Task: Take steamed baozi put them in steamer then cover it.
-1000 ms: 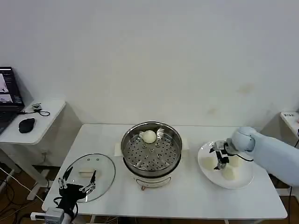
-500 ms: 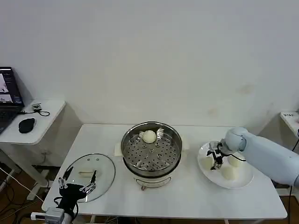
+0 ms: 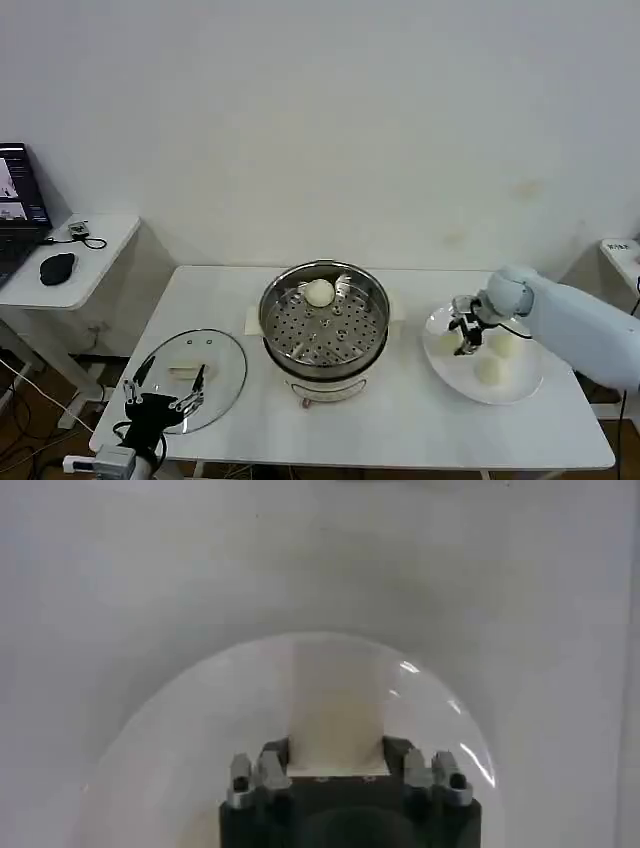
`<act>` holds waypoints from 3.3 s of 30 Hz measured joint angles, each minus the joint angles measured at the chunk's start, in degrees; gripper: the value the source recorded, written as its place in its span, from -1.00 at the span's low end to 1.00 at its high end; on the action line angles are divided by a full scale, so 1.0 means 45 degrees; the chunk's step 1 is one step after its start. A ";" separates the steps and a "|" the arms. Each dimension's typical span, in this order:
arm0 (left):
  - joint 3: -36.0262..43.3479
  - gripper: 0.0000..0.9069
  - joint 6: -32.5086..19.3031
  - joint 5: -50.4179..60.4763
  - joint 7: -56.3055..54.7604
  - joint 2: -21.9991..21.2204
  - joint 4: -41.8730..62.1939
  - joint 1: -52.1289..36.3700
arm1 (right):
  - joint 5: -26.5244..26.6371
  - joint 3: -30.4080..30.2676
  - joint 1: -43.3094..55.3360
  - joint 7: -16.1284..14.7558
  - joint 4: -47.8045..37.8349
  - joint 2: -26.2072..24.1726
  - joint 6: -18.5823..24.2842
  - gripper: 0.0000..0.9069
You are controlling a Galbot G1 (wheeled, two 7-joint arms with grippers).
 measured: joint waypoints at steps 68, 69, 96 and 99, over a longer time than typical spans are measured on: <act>-0.1420 1.00 -0.0211 -0.0243 -0.0041 -0.0126 0.0296 -0.0461 | 0.7563 -0.4710 0.4660 0.3008 0.0186 0.8425 -0.5735 1.00; -0.1421 1.00 -0.0211 -0.0243 -0.0041 -0.0128 0.0294 -0.0460 | 0.7594 -0.4685 0.4661 0.3043 0.0193 0.8424 -0.5765 1.00; -0.0726 1.00 -0.0199 -0.0240 0.0010 0.0216 0.0329 -0.0665 | 0.5623 -0.5146 0.7513 0.0870 0.4648 0.1410 -0.3917 1.00; -0.0562 1.00 -0.0199 -0.0207 0.0014 0.0240 0.0391 -0.0678 | 0.4874 -0.4965 0.7325 0.0468 0.5161 0.0060 -0.3419 1.00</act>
